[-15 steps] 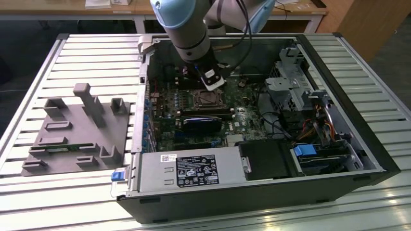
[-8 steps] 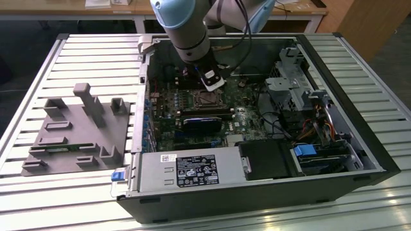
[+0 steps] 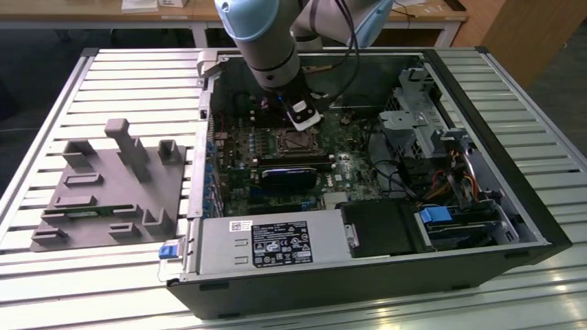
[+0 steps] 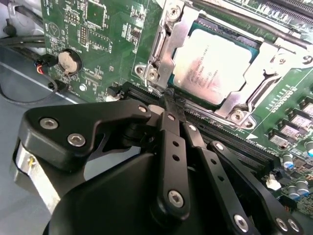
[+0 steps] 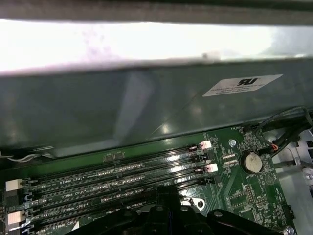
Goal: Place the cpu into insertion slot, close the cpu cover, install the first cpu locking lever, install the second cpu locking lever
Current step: 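Install the first cpu locking lever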
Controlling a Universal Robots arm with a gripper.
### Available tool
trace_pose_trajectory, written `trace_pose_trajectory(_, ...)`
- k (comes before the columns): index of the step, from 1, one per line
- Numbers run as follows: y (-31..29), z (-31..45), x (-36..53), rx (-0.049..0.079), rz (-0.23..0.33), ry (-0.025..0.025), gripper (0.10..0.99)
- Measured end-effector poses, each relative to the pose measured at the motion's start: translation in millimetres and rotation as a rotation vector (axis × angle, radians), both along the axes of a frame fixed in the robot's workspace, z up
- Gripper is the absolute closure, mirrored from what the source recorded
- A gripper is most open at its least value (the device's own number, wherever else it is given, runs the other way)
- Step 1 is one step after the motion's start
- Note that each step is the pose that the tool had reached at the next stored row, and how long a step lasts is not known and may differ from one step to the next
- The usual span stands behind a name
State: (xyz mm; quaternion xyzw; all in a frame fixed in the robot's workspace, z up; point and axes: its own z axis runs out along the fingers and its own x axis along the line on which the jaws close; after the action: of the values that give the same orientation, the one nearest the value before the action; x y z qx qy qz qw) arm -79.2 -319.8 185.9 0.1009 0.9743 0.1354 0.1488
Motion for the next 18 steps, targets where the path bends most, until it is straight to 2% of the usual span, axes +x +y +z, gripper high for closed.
trace_pose_trajectory(6, 0.0, -0.2, 0.0, 0.0, 0.0, -0.0003, 0.98)
trace_pose_trajectory(8, 0.1, 1.7, 0.1, 0.001, 0.0, -0.0005, 0.98)
trace_pose_trajectory(18, 0.0, 26.8, 0.0, 0.0, 0.0, -0.0003, 0.98)
